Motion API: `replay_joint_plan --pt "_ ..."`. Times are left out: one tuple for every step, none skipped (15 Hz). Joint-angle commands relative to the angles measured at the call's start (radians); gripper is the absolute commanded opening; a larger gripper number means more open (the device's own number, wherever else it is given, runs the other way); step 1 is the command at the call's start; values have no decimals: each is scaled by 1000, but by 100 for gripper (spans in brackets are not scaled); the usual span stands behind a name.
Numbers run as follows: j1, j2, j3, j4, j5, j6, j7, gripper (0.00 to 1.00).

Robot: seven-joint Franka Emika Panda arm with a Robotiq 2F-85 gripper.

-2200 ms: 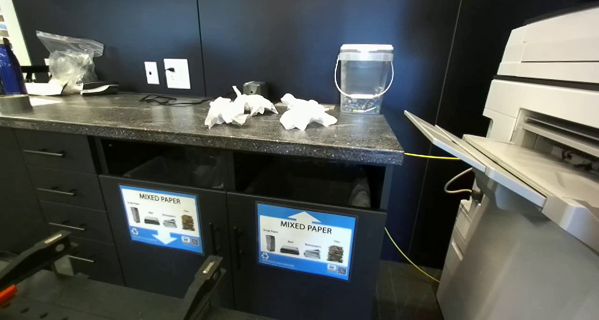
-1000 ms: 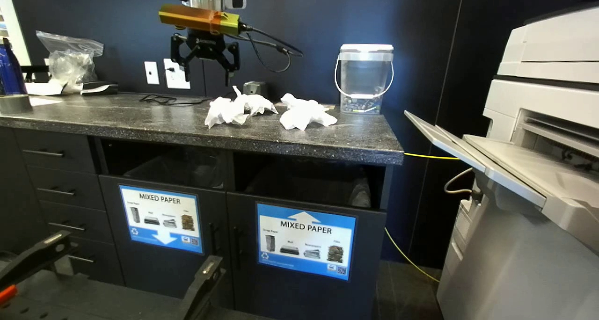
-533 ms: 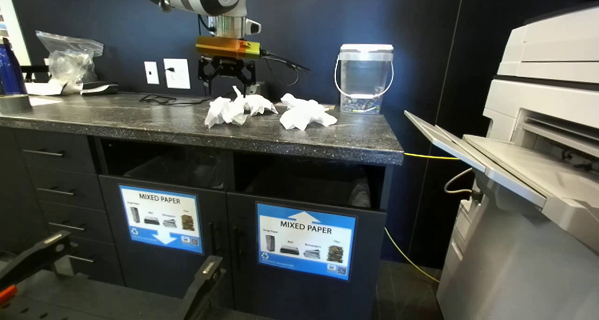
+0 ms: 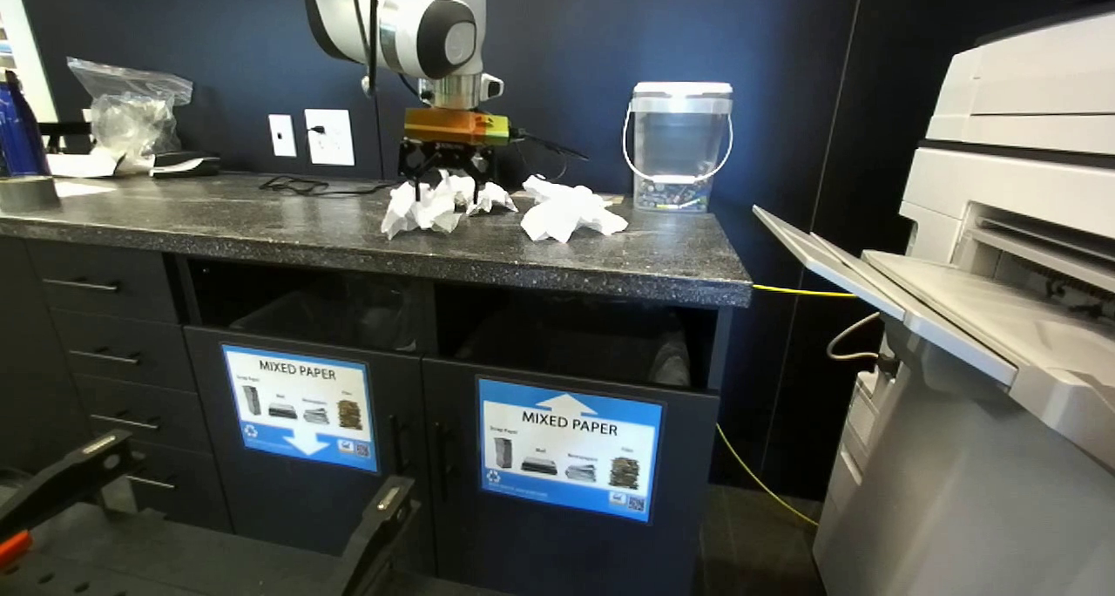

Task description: Put the white pieces of papers in the right bin

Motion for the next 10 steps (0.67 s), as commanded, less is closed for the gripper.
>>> replay_joint_plan --pt "-30 84 38 112 -47 -27 -11 100" --pt "-31 97 40 126 -60 -30 -10 100" --pt "-30 107 39 139 -72 -34 -7 100" --pt "-29 117 38 151 -84 -37 -6 100" --pt "-26 124 36 160 -94 -40 -4 100" --pt "-26 130 34 170 -105 -47 -4 100" --pt "-24 135 34 178 -113 -51 -4 100" --pt "-24 138 32 185 -119 -61 -2 75" --pt "-21 140 29 191 -128 -70 -3 74" --pt "-18 141 26 196 -137 -78 -1 68"
